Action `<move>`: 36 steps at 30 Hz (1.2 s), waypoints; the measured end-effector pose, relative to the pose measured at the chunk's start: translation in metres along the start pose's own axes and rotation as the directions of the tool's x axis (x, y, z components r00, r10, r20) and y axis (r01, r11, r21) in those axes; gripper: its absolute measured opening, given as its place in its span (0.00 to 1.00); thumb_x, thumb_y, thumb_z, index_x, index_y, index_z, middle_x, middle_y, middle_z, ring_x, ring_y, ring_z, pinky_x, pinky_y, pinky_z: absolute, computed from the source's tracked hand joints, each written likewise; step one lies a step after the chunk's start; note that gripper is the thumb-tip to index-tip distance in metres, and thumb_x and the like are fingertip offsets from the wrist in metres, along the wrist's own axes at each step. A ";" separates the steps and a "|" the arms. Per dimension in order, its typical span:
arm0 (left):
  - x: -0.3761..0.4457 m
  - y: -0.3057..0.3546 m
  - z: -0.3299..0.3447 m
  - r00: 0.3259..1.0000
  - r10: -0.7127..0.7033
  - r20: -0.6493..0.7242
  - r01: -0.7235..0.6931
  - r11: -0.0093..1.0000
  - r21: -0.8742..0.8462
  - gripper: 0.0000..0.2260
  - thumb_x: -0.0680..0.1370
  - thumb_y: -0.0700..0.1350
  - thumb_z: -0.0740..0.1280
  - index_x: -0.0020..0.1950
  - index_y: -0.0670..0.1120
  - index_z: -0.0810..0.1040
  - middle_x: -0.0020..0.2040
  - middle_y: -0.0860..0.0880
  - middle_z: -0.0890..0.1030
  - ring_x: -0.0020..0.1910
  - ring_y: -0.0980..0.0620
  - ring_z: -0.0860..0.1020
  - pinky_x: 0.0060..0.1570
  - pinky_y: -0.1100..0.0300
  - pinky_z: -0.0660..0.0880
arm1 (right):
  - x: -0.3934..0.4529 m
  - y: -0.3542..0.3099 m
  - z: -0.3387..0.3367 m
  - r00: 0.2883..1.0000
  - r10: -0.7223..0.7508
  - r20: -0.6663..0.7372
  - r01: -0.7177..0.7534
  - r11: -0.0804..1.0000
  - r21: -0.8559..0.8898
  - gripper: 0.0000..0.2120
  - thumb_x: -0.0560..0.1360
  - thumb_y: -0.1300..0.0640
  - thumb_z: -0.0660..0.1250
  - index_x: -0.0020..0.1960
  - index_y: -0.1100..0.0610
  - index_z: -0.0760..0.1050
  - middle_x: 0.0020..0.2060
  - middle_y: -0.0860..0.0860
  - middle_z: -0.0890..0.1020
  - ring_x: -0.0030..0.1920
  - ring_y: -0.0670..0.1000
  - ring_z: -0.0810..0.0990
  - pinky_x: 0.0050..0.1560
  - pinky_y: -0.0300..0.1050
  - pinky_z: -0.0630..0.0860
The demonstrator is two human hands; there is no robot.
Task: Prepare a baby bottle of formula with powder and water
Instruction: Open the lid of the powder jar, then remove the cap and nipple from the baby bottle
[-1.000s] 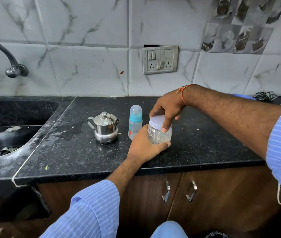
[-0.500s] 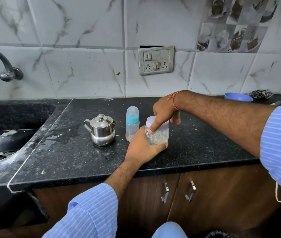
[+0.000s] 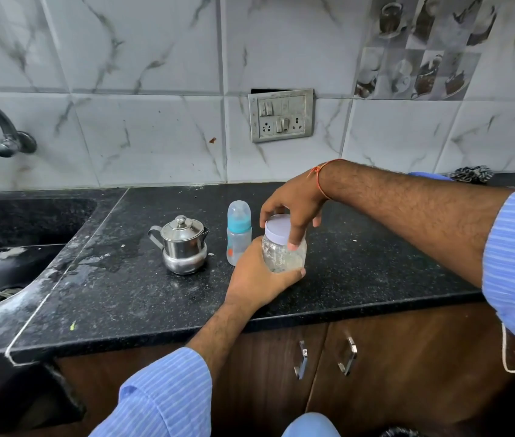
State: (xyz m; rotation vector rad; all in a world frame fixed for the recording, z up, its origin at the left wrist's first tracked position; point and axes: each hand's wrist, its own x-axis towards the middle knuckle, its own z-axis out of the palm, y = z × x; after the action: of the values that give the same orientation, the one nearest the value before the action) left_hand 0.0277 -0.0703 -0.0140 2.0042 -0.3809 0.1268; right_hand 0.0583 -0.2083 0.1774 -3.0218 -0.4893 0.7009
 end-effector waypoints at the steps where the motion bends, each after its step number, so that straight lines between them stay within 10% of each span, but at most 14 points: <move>1: 0.000 0.000 0.000 1.000 0.002 0.000 -0.002 1.000 -0.002 0.36 0.68 0.57 0.87 0.70 0.55 0.74 0.61 0.61 0.81 0.60 0.61 0.80 0.53 0.73 0.70 | 0.003 0.002 0.001 0.999 0.005 -0.032 -0.005 1.000 0.006 0.27 0.70 0.51 0.84 0.64 0.38 0.78 0.63 0.50 0.77 0.54 0.52 0.83 0.50 0.52 0.88; 10: -0.002 0.002 -0.001 1.000 0.000 0.009 0.000 1.000 0.019 0.46 0.69 0.55 0.88 0.80 0.51 0.67 0.64 0.61 0.77 0.64 0.60 0.76 0.63 0.62 0.71 | -0.013 0.040 0.006 0.982 -0.058 -0.179 0.110 0.948 0.299 0.29 0.71 0.59 0.82 0.67 0.43 0.77 0.64 0.47 0.77 0.61 0.49 0.81 0.53 0.46 0.84; 18: -0.001 0.001 -0.002 0.999 0.049 0.020 -0.050 0.998 0.034 0.40 0.69 0.52 0.87 0.75 0.59 0.69 0.62 0.65 0.76 0.60 0.66 0.76 0.59 0.71 0.70 | 0.009 0.117 0.059 0.927 0.185 -0.326 0.176 0.551 0.816 0.28 0.72 0.67 0.80 0.65 0.51 0.72 0.63 0.58 0.85 0.63 0.60 0.85 0.54 0.52 0.83; 30: -0.002 0.005 -0.002 0.988 0.156 -0.005 -0.156 0.988 0.003 0.34 0.77 0.45 0.79 0.59 0.83 0.68 0.63 0.68 0.79 0.62 0.79 0.75 0.56 0.81 0.69 | 0.067 0.142 0.142 0.833 0.344 -0.432 0.136 0.630 0.765 0.44 0.53 0.35 0.86 0.63 0.44 0.72 0.60 0.41 0.85 0.62 0.48 0.82 0.66 0.49 0.76; 36: 0.005 -0.006 0.006 0.991 0.136 0.005 -0.136 0.989 0.053 0.34 0.77 0.54 0.80 0.78 0.64 0.68 0.69 0.68 0.78 0.67 0.75 0.74 0.61 0.80 0.68 | 0.077 0.142 0.140 0.834 0.339 -0.435 0.052 0.737 0.674 0.45 0.65 0.39 0.83 0.77 0.45 0.69 0.74 0.44 0.76 0.74 0.49 0.74 0.77 0.50 0.68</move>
State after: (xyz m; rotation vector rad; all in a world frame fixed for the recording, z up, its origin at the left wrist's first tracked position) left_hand 0.0341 -0.0746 -0.0208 2.0297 -0.5203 0.2235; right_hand 0.1062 -0.3301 0.0079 -2.3920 0.0464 -0.0315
